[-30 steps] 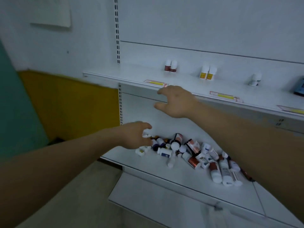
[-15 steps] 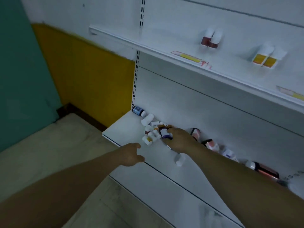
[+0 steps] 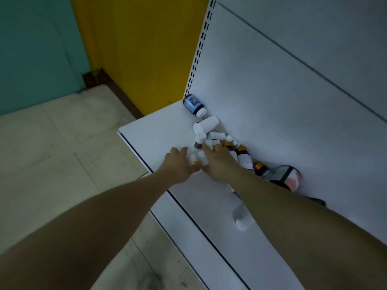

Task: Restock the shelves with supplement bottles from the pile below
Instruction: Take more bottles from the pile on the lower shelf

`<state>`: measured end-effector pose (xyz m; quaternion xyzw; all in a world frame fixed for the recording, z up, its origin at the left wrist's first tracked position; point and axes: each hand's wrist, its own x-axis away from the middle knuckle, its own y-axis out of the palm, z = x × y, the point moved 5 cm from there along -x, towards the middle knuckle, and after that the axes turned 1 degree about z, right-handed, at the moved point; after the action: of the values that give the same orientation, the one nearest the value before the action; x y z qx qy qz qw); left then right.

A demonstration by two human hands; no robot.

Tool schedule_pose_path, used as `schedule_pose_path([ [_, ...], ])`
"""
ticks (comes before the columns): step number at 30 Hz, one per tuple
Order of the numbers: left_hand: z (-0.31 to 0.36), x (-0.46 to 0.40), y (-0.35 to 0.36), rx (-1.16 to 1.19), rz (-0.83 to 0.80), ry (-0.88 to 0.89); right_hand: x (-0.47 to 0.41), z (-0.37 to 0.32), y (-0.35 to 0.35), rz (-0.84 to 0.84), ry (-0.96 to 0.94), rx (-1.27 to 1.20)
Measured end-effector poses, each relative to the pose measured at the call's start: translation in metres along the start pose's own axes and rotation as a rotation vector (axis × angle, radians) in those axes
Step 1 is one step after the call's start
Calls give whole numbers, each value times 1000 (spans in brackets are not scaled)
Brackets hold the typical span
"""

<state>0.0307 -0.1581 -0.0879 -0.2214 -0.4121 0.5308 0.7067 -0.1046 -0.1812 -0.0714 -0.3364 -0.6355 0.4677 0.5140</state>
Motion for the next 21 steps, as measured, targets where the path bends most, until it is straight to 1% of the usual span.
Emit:
schedule_pose_path([
  [4, -1, -5, 6, 12, 56, -16, 0, -2, -3, 57, -30, 69],
  [6, 0, 1, 5, 138, 83, -9, 10, -4, -9, 148, -43, -6],
  [7, 0, 7, 2, 256, 99, -4, 18, -4, -14, 202, -30, -128],
  [8, 0, 15, -2, 395, 97, -8, 28, -5, -20, 241, 15, -321],
  [9, 0, 24, -8, 557, 77, -21, 39, -5, -23, 244, 86, -572],
  [11, 3, 49, -23, 936, -24, -62, 66, -11, -27, 170, 213, -1149],
  [12, 8, 63, -33, 1094, -91, -73, 80, -18, -30, 127, 232, -1395],
  [14, 16, 91, -55, 1291, -173, -67, 105, -35, -45, 97, 173, -1769],
  [15, 19, 104, -67, 1347, -187, -51, 118, -43, -56, 105, 141, -1900],
  [17, 22, 133, -90, 1408, -201, -15, 146, -60, -77, 151, 121, -2062],
  [21, 27, 193, -129, 1426, -237, 91, 204, -96, -110, 249, 99, -2158],
])
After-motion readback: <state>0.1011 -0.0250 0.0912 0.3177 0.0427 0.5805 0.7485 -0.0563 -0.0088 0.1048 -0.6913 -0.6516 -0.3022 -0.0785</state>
